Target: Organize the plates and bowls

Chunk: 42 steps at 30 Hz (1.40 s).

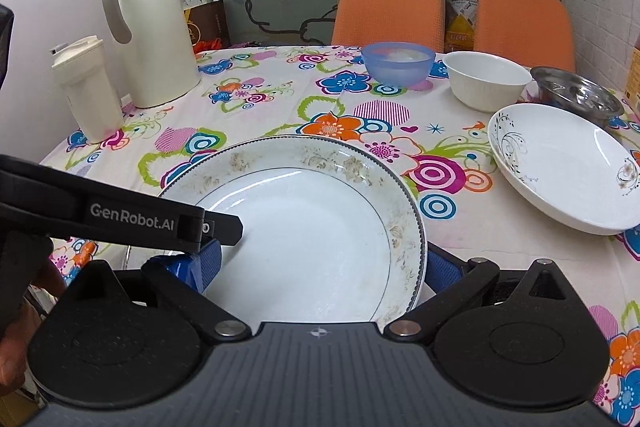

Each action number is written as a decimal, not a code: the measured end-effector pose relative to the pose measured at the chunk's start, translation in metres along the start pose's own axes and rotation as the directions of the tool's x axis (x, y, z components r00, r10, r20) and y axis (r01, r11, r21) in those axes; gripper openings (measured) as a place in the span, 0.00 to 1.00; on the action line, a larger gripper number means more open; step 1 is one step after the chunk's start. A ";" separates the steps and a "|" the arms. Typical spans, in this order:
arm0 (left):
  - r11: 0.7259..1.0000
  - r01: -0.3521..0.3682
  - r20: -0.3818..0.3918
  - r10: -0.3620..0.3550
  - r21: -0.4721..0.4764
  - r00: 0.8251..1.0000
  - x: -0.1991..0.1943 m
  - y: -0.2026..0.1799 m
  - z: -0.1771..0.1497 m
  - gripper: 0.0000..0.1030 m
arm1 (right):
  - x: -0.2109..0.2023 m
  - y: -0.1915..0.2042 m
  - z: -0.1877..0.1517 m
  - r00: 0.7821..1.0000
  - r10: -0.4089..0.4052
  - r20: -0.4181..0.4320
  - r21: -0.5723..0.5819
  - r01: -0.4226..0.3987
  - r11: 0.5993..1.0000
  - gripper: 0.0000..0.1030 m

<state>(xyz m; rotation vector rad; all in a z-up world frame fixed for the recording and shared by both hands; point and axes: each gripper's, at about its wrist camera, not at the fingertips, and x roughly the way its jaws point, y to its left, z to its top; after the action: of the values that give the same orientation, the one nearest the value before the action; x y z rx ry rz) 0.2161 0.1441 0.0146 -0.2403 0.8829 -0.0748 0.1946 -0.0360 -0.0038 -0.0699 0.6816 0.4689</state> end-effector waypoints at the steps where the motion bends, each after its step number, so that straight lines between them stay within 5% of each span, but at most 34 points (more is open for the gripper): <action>1: 1.000 0.003 0.002 -0.003 -0.001 1.000 0.000 0.000 -0.001 0.54 | 0.001 0.000 -0.001 1.000 -0.005 -0.003 -0.015 0.005 1.000 0.88; 6: 1.000 0.008 0.053 -0.008 0.013 0.999 -0.011 -0.001 0.001 0.58 | 0.008 -0.008 -0.005 0.999 0.020 -0.026 0.001 -0.020 1.000 0.87; 14: 1.000 -0.010 0.115 0.012 -0.024 0.993 -0.033 0.008 0.009 0.61 | -0.015 -0.044 0.001 0.997 0.019 0.072 0.163 -0.031 0.986 0.87; 30: 0.994 0.061 0.054 -0.066 0.086 0.996 -0.005 -0.057 0.015 0.63 | -0.065 -0.144 -0.038 0.983 -0.173 0.056 0.368 0.140 0.919 0.87; 42: 0.980 0.053 0.023 -0.059 0.194 0.998 0.018 -0.115 0.035 0.65 | -0.067 -0.188 -0.041 0.984 -0.166 0.063 0.431 0.123 0.894 0.87</action>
<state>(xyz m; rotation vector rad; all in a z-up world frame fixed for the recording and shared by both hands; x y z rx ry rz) 0.2584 0.0354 0.0498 -0.0845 0.8340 -0.2078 0.2076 -0.2390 -0.0110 0.3135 0.6632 0.1692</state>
